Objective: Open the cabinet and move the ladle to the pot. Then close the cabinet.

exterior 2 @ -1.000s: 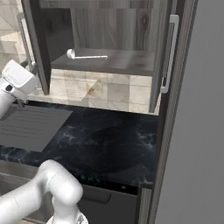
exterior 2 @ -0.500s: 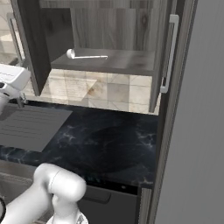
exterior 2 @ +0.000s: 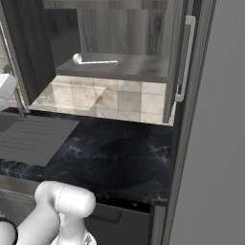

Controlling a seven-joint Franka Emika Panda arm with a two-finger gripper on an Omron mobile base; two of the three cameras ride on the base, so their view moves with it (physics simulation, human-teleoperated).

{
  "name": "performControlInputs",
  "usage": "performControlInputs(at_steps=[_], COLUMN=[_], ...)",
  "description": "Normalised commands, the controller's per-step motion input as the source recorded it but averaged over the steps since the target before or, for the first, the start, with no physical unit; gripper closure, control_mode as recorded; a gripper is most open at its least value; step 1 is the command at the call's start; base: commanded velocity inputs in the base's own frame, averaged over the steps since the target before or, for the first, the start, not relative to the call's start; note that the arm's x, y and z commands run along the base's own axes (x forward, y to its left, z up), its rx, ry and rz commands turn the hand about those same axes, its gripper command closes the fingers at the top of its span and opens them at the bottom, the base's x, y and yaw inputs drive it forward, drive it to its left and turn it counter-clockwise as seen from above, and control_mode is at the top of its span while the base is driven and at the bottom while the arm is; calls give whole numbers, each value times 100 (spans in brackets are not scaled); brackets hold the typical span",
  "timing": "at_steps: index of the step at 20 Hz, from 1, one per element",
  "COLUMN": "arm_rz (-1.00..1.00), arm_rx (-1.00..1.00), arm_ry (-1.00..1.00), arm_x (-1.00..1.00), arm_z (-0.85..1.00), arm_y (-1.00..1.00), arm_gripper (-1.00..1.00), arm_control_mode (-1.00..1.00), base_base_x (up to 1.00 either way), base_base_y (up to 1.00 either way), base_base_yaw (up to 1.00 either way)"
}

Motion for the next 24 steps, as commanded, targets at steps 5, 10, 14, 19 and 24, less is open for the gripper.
performControlInputs(at_steps=[5, 10, 14, 19, 24], arm_rz=[0, 0, 0, 0, 6], arm_rx=[0, 1, 4, 8, 10], arm_ry=[0, 0, 8, 11, 20], arm_x=[-91, -74, -14, 0, 15], arm_z=[35, 59, 39, 15, -12], arm_y=[2, -26, -62, -81, -57], arm_gripper=[-100, -100, -100, -100, -100], arm_control_mode=[-100, -100, -100, -100, -100], base_base_x=[0, 0, 0, 0, 0], base_base_y=[0, 0, 0, 0, 0], base_base_yaw=[0, 0, 0, 0, 0])
